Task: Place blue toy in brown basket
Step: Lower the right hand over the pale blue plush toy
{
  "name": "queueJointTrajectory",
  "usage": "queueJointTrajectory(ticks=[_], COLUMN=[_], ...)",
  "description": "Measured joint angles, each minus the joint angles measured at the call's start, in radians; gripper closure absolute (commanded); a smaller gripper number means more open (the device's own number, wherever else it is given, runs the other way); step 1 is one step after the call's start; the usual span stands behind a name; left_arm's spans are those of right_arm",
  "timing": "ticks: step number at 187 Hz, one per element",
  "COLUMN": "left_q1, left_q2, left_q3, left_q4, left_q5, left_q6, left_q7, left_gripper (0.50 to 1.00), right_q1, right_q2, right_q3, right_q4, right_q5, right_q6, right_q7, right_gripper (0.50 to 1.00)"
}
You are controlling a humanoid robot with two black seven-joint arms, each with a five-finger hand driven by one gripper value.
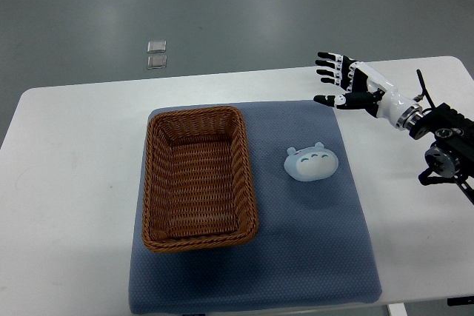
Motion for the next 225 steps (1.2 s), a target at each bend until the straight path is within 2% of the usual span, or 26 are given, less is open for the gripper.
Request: queueJointTrajectory(ticks=[44, 83, 131, 181, 205, 225], left_q1=[-0.002, -0.002, -0.002, -0.002, -0.002, -0.002], left_q2=[0.000, 0.000, 0.000, 0.000, 0.000, 0.000], left_q3=[0.000, 0.000, 0.003, 0.002, 0.001, 0.000], left_q4=[0.000, 0.000, 0.001, 0.001, 0.001, 0.000], left_q5=[0.001, 0.001, 0.001, 0.001, 0.001, 0.001], left_q6=[0.000, 0.000, 0.000, 0.000, 0.000, 0.000], left_q7=[0.000, 0.000, 0.000, 0.000, 0.000, 0.000], left_gripper=[0.500, 0.500, 0.500, 0.500, 0.500, 0.500], right_q1=[0.000, 0.000, -0.002, 0.001, 0.000, -0.001], right_q2=[-0.056, -0.098, -0.132, -0.148, -0.145, -0.140], right_q3=[-0.017, -0.068, -0.129, -0.198, -0.214, -0.248], right_q4=[0.052, 0.115, 0.165, 0.192, 0.193, 0.190], right_q5=[-0.125, -0.225, -0.410, -0.481, -0.531, -0.551], right_q6=[0.041, 0.044, 0.038, 0.032, 0.003, -0.059], right_q7=[0.049, 0.081, 0.152, 0.163, 0.163, 0.163], right_gripper=[0.591, 0.591, 0.591, 0.591, 0.593, 0.593])
